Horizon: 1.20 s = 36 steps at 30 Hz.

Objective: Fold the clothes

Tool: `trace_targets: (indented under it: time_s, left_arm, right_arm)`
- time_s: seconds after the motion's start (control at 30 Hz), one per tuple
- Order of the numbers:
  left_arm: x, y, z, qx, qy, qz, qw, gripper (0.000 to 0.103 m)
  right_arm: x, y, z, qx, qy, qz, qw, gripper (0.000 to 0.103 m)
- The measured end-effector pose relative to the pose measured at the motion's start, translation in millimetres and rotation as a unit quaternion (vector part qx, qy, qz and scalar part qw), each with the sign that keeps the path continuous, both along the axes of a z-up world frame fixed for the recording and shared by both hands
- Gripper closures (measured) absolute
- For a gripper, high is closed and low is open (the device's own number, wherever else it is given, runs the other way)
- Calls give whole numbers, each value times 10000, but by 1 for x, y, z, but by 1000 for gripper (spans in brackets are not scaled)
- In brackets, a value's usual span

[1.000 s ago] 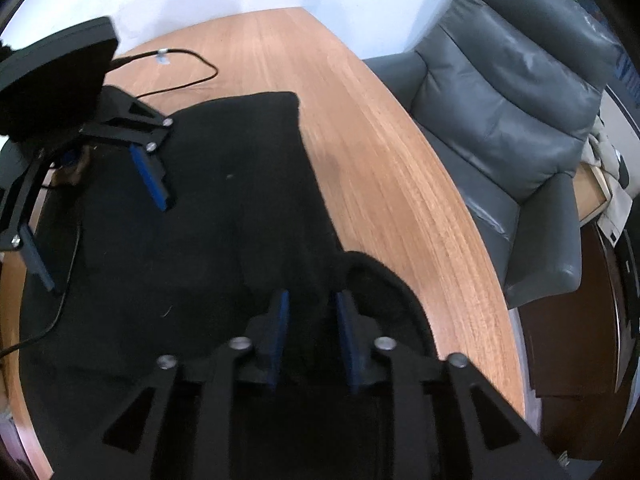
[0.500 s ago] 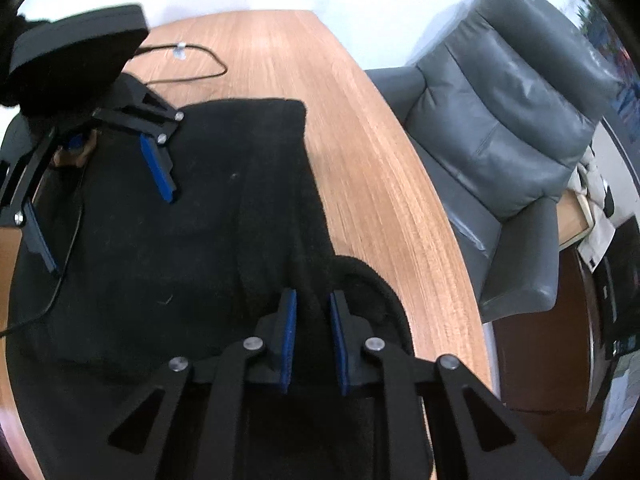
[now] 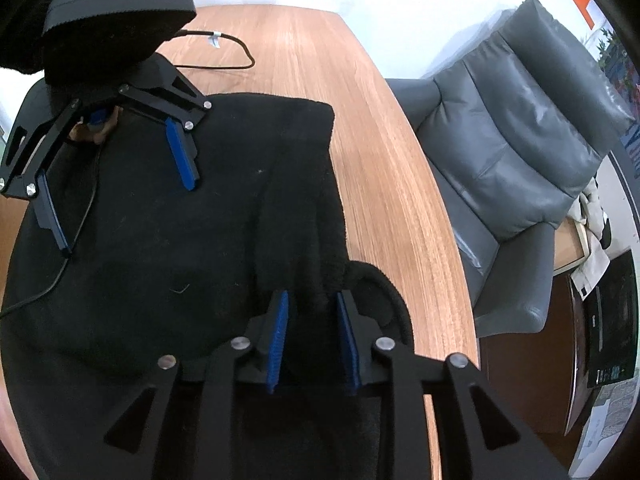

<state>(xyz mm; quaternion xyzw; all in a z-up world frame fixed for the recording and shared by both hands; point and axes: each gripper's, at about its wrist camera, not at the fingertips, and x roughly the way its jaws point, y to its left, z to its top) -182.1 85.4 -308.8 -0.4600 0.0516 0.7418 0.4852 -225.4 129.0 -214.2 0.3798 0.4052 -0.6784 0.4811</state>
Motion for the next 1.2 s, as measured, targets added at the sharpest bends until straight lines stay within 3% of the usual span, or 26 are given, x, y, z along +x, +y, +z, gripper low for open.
trace_targets:
  time_s: [0.23,0.37,0.67,0.77,0.87,0.93,1.03,1.2]
  left_arm:
    - [3,-1,0,-3,11,4,10000,1]
    - [4,-1,1,-18,29,7,10000,1]
    - [9,-1,2,33,38,29,10000,1]
    - [10,0,3,38,35,27,10000,1]
    - [9,1,3,43,34,28,10000,1]
    - [8,2,2,47,32,31,10000,1]
    - [10,1,3,50,31,30,10000,1]
    - [13,-1,3,63,32,33,10000,1]
  right_arm:
    - [-4,-13,0,-210,34,225,9995,77]
    - [-15,-22,-15,-153,-239,195,9994,77]
    - [-48,-17,-20,-556,-836,-224,9947,77]
    - [-51,-19,-28,-432,-935,-197,9945,77]
    - [-53,-24,-30,-372,-778,-271,9959,78]
    - [-55,-27,-31,-332,-673,-320,9967,96]
    - [-56,-31,-32,-280,-507,-392,9975,99]
    - [-70,-32,-4,-594,0,-614,9963,100]
